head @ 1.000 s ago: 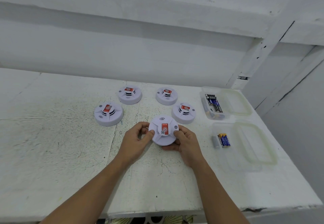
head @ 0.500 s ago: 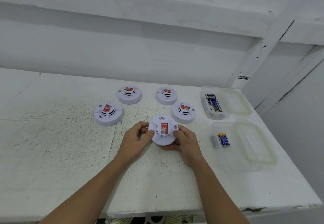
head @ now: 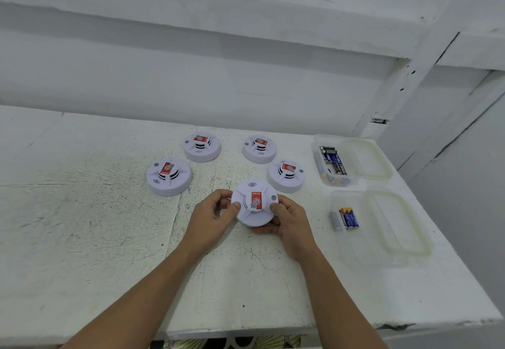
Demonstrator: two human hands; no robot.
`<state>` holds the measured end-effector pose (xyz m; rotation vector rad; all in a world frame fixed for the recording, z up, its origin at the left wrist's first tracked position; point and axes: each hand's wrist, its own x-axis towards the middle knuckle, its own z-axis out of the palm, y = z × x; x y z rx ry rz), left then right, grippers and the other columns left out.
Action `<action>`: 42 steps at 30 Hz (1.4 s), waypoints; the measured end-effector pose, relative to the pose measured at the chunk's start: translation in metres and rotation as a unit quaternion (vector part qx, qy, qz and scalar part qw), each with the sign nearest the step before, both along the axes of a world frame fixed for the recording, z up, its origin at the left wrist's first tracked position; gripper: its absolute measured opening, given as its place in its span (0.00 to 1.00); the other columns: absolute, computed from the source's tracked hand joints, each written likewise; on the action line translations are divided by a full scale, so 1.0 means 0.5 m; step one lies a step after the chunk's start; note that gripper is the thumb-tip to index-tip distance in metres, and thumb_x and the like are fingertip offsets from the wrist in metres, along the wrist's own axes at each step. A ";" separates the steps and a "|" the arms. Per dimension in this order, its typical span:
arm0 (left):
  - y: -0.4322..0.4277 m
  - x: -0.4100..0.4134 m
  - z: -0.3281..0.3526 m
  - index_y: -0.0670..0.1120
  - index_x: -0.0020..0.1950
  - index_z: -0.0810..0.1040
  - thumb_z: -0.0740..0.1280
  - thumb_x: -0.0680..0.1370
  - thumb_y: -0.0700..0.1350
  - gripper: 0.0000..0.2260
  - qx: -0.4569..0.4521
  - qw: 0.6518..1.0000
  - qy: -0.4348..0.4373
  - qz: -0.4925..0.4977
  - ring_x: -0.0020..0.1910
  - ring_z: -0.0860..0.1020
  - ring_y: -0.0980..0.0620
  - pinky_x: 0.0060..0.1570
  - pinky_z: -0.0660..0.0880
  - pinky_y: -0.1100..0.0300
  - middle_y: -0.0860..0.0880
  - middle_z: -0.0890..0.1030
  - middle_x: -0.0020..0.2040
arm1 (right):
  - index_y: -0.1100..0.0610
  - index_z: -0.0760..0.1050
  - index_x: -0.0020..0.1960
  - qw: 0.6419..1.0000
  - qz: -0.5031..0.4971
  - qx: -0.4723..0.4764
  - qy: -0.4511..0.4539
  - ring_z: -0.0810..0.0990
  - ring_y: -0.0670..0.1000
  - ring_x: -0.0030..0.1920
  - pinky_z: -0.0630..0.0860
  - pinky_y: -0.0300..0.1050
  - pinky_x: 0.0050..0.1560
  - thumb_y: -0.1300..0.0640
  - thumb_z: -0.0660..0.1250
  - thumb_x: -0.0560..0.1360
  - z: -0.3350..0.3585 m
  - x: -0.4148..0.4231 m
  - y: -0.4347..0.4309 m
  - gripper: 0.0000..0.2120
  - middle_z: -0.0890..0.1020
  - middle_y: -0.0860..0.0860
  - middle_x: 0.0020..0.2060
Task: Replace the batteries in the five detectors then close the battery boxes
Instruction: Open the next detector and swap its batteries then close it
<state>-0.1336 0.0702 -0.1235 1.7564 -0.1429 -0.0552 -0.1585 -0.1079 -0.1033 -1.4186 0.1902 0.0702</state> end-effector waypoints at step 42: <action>-0.005 0.094 0.038 0.46 0.64 0.76 0.65 0.78 0.40 0.14 0.073 0.985 -0.040 0.148 0.49 0.77 0.60 0.46 0.71 0.74 0.54 0.81 0.54 | 0.50 0.74 0.53 0.932 -0.044 -0.358 -0.045 0.74 0.40 0.38 0.69 0.27 0.34 0.54 0.61 0.79 0.025 0.137 0.072 0.04 0.77 0.44 0.40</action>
